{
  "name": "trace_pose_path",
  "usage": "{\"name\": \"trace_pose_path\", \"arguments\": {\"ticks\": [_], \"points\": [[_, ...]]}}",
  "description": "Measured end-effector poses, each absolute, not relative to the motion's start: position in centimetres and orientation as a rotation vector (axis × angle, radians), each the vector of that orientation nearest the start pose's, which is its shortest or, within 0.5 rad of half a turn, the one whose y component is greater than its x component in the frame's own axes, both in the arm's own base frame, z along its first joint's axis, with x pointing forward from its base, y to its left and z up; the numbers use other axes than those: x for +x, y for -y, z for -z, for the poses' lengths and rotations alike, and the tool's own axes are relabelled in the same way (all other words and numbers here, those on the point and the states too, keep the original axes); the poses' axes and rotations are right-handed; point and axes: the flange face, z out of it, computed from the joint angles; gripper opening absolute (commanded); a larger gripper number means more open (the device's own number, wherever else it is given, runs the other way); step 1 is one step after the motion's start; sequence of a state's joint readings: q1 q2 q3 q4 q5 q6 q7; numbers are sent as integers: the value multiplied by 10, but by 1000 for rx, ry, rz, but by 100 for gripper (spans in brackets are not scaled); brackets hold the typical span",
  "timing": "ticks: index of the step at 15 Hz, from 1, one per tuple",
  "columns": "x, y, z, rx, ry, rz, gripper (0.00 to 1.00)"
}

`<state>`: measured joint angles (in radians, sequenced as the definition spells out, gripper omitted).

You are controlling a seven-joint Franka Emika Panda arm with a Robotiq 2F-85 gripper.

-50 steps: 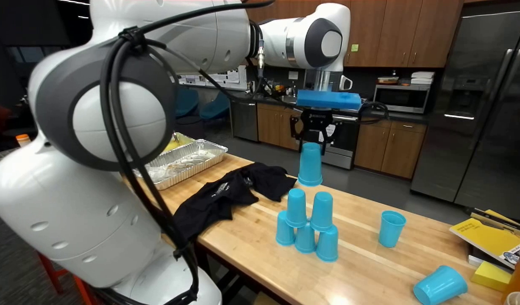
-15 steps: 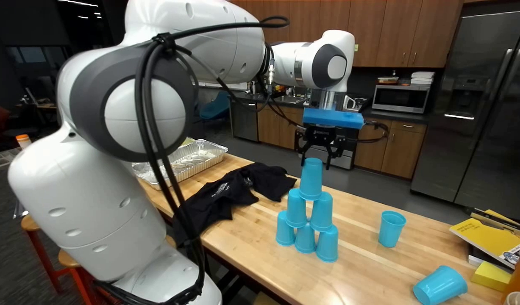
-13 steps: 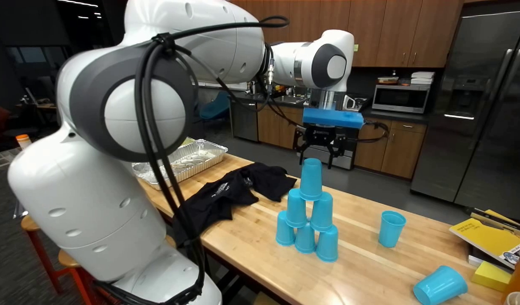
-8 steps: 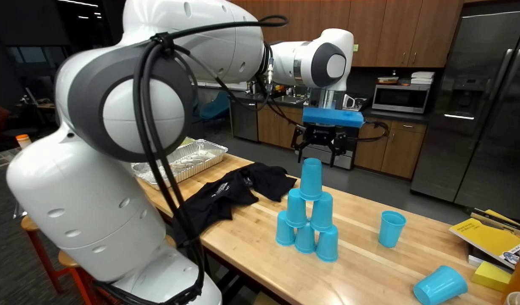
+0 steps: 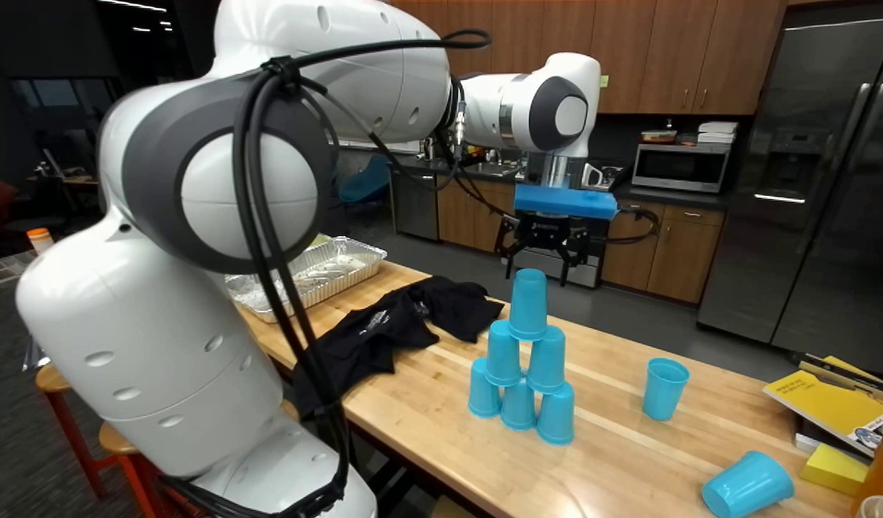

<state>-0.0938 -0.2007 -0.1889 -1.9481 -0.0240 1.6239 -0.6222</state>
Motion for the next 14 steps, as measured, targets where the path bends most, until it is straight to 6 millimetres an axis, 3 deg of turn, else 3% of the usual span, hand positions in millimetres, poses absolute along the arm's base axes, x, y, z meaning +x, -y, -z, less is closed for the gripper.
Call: {"name": "trace_pose_path", "arguments": {"ticks": [5,14], "points": [[469,141,-558,-3037,546,-128,100],[474,120,-600,-3058,610,-16,100]]}}
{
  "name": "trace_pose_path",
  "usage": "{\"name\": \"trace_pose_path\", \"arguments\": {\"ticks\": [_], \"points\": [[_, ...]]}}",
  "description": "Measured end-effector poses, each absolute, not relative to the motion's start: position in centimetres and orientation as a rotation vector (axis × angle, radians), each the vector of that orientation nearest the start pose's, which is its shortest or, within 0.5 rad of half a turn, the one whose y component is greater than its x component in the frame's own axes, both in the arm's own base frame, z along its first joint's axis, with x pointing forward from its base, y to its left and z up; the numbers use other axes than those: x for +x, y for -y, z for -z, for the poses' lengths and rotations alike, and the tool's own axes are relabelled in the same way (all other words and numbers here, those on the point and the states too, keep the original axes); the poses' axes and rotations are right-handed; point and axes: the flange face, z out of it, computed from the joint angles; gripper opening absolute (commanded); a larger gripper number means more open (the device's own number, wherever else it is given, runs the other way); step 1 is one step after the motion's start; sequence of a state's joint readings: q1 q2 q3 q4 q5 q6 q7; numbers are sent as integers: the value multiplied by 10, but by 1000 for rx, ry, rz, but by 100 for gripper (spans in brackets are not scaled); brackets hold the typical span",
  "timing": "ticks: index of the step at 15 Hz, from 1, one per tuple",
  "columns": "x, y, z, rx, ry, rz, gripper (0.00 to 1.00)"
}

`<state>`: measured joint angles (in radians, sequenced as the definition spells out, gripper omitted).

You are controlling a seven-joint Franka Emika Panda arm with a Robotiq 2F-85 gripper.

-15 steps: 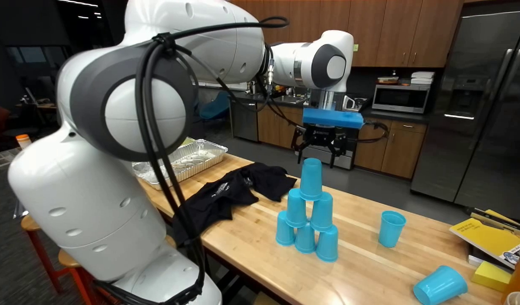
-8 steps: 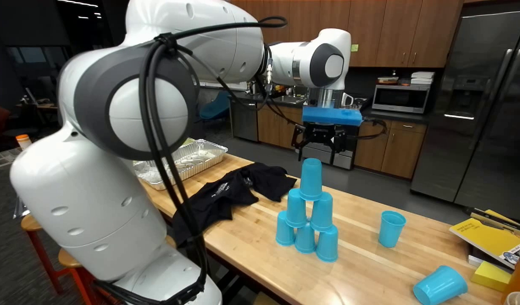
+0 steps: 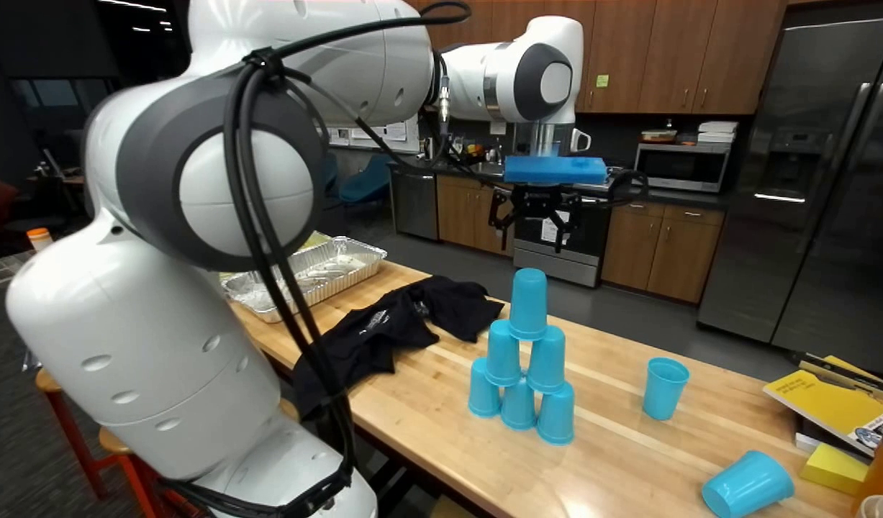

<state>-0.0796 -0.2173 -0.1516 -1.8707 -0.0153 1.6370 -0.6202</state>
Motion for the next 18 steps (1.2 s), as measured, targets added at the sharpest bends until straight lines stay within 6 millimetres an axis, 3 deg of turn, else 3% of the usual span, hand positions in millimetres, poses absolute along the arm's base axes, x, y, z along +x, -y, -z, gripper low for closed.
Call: {"name": "trace_pose_path", "arguments": {"ticks": [8,18], "points": [[466,127,-639,-3093,534,64,100],[442,191,-647,-3127,268,71,100]]}}
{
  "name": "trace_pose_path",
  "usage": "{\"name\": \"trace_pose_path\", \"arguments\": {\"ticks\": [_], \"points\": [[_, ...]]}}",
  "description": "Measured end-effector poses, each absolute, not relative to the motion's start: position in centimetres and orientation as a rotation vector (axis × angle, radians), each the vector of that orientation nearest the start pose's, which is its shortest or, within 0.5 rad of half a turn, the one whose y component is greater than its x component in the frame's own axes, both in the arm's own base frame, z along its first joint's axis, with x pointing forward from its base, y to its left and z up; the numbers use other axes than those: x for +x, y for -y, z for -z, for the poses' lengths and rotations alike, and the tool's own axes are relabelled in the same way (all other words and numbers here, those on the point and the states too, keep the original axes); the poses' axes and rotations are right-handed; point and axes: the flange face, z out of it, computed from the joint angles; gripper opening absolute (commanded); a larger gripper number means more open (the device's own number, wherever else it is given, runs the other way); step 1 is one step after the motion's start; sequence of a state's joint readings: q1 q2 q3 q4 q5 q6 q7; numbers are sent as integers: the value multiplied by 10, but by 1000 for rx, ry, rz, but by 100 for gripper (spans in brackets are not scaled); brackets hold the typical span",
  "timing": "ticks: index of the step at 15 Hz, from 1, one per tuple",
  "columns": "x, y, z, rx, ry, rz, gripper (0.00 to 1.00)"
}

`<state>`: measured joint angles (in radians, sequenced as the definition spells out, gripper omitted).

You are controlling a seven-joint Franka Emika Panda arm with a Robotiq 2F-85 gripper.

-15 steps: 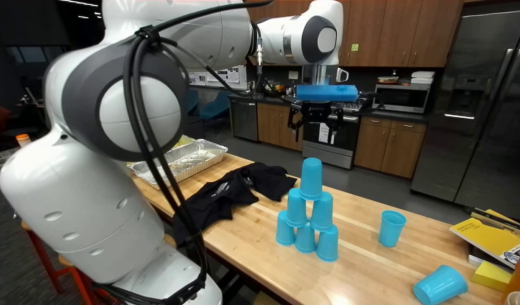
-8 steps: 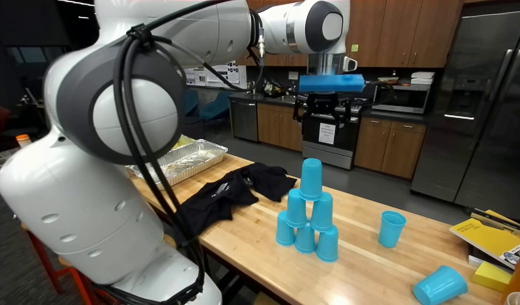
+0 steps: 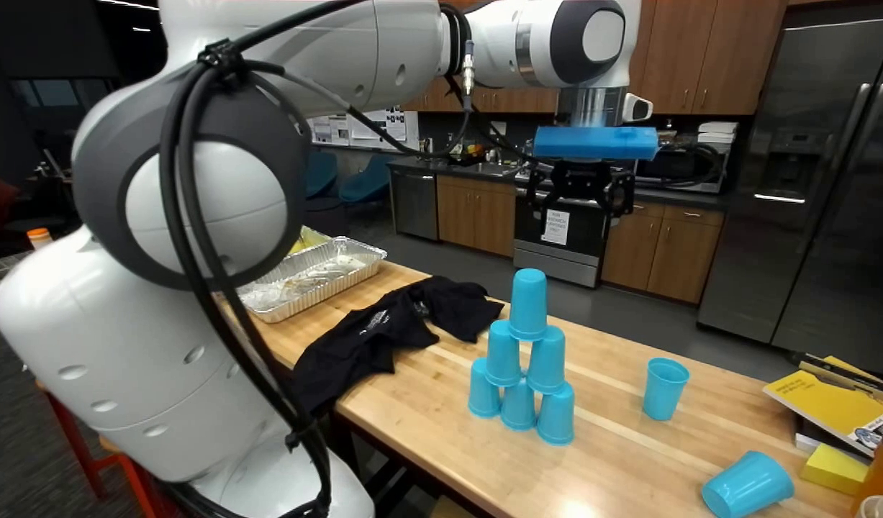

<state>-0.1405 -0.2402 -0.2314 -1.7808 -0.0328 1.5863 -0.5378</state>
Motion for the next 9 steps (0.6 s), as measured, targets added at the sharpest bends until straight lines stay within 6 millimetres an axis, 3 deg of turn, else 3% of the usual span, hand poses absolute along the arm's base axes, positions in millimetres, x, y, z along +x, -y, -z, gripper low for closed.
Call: {"name": "trace_pose_path", "arguments": {"ticks": [9], "points": [[424,227,-648,-3122,118,64,100]]}}
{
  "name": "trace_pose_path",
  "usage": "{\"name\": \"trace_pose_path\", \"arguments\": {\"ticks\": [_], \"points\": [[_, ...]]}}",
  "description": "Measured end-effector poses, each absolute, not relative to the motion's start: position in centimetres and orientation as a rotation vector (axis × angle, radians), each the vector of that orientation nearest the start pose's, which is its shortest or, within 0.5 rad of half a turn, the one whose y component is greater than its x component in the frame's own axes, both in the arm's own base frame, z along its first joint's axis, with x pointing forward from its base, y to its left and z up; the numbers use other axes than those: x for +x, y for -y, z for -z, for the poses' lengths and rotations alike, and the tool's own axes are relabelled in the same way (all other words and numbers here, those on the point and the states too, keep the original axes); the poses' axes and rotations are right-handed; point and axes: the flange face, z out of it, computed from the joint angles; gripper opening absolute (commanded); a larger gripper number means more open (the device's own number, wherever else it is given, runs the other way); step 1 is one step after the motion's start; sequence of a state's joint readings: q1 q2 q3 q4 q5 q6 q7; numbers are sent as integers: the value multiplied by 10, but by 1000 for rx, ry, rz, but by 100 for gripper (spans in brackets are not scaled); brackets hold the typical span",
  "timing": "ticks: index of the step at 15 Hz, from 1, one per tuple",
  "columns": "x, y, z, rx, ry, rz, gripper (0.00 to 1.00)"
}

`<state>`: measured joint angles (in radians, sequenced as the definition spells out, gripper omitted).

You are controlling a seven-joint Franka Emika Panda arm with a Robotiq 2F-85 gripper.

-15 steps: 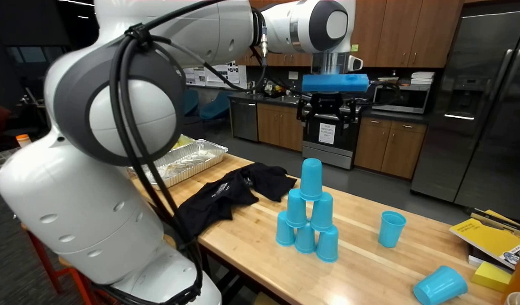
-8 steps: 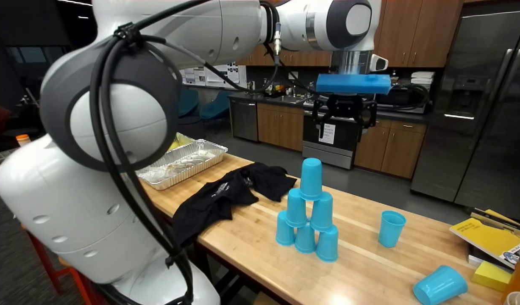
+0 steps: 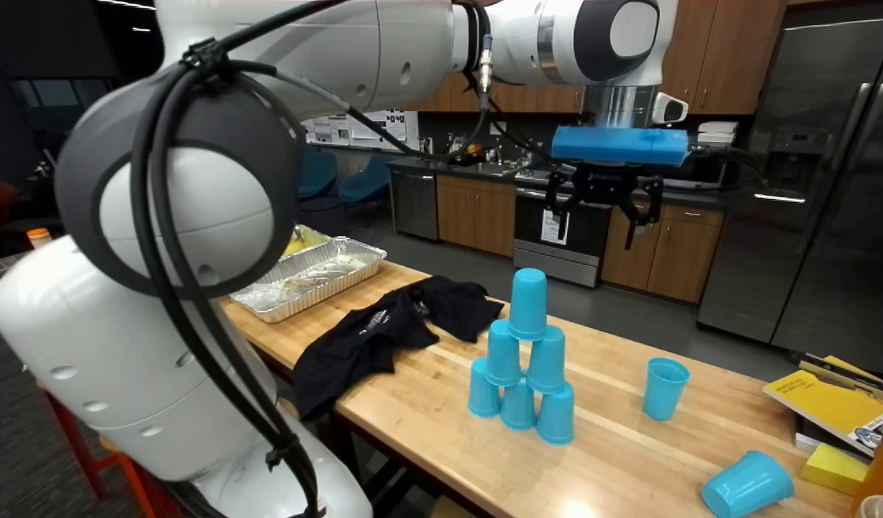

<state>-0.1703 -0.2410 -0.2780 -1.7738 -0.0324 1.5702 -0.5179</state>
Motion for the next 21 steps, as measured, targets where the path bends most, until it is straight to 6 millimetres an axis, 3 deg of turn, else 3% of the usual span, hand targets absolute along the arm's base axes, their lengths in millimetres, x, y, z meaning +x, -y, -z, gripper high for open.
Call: {"name": "trace_pose_path", "arguments": {"ticks": [8,21], "points": [[415,243,-642,-3112,32,38,100],[414,244,-636,-3107,25,26,100]]}}
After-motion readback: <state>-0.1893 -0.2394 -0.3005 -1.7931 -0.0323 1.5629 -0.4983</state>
